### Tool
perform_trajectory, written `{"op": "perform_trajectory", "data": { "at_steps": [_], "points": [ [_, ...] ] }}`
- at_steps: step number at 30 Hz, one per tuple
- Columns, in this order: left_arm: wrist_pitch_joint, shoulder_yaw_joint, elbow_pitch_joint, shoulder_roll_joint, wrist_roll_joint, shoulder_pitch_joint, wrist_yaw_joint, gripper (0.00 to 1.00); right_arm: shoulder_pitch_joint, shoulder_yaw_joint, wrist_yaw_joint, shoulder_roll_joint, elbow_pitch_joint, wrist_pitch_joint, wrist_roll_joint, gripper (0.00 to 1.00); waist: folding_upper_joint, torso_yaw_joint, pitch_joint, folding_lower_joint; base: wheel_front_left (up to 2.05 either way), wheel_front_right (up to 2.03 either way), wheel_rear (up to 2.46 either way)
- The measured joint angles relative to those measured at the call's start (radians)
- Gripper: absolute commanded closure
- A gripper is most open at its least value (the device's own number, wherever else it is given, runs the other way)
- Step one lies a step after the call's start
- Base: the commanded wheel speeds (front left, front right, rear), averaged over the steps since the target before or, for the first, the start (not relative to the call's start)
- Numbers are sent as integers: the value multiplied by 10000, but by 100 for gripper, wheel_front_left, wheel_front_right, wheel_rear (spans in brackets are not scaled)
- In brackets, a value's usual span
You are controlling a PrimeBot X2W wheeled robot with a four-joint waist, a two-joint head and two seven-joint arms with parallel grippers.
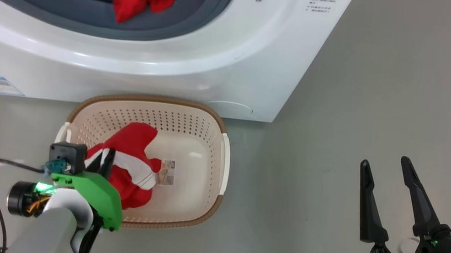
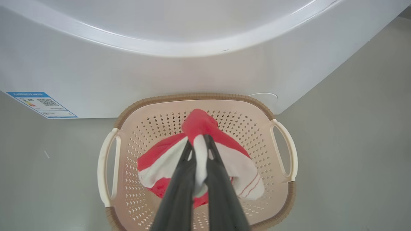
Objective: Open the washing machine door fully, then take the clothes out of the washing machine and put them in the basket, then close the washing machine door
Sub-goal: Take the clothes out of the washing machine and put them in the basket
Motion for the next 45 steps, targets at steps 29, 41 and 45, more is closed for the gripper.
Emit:
{"op": "perform_trajectory", "data": {
  "at_steps": [29,41,45],
  "points": [
    [173,-1379,1987,-40,-1099,-1399,207,0,-592,284,0,-8,207,0,33,0,0,-774,1120,0,0,0,0],
    [-2,-1127,-1534,-59,-815,-513,297,0,-586,54,0,-12,272,0,29,0,0,-103,425,0,0,0,0],
    [-2,-999,-2865,-56,-604,296,380,0,-570,-8,0,-15,311,0,10,0,0,105,121,0,0,0,0]
  ]
}}
